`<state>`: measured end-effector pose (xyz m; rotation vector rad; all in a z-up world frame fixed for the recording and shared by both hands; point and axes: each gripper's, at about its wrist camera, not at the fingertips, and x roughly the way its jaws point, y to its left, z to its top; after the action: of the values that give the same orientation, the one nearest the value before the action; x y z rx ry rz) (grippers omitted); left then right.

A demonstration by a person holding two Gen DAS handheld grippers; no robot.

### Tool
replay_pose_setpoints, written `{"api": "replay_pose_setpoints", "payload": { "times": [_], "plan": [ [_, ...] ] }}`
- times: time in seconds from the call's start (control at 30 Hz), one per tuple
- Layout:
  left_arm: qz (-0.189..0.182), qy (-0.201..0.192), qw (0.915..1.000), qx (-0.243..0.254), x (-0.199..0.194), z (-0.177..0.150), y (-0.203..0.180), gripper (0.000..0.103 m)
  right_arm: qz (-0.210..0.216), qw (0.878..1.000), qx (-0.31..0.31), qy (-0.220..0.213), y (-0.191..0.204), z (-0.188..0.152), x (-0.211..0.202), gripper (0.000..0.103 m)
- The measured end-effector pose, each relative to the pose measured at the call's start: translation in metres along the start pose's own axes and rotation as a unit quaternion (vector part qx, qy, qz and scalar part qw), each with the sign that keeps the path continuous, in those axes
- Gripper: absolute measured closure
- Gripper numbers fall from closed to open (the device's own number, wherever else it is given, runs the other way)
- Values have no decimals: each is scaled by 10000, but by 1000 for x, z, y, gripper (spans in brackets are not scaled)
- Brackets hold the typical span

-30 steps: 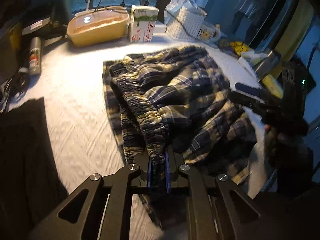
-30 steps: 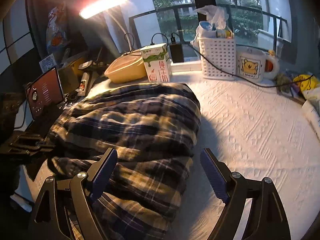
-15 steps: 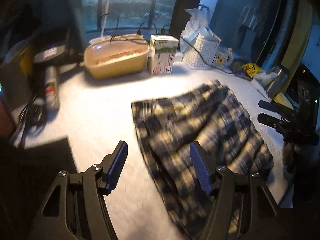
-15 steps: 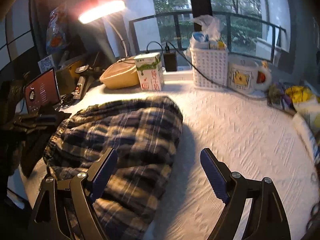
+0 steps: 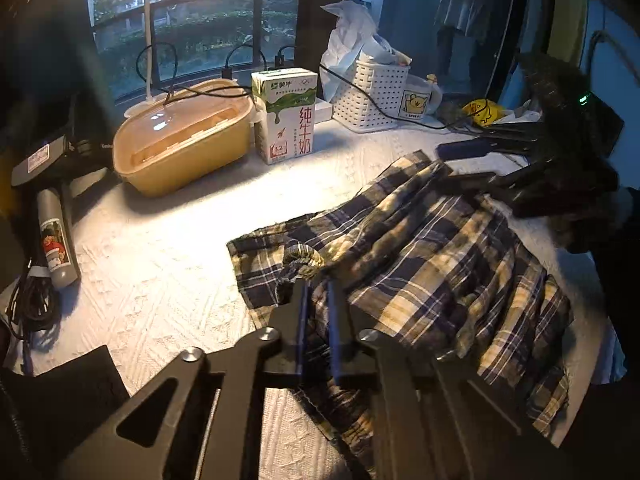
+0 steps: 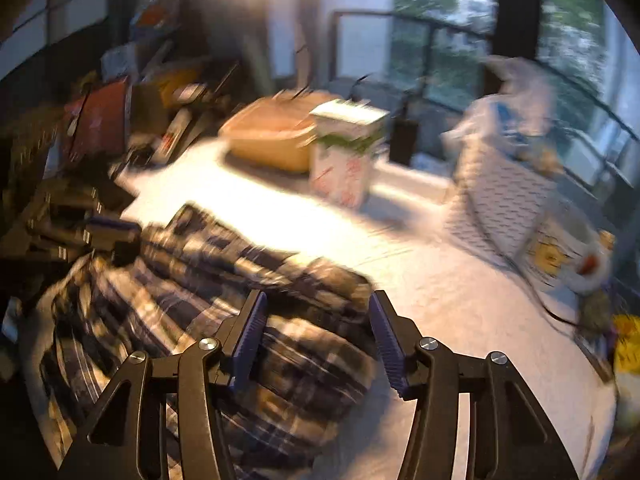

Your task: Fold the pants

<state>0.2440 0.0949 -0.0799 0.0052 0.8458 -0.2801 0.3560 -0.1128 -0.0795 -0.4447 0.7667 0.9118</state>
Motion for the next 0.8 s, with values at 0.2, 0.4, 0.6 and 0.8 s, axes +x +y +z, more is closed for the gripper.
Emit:
{"api": "replay_pose_setpoints", "payload": {
  "times": [0.2, 0.4, 0.6, 0.8],
  "plan": [
    [3, -163, 9999, 46, -8, 8, -5, 99, 51, 9988, -299, 378, 2, 4, 29, 83],
    [76, -400, 9992, 28, -14, 28, -5, 99, -128, 9997, -215, -4, 1, 12, 7, 90],
    [68, -384, 9989, -264, 5, 40, 18, 99, 78, 9998, 108, -116, -19, 21, 8, 90],
    [173, -197, 9981, -557, 35, 38, 38, 99, 219, 9993, 290, -15, -29, 24, 32, 90]
  ]
}}
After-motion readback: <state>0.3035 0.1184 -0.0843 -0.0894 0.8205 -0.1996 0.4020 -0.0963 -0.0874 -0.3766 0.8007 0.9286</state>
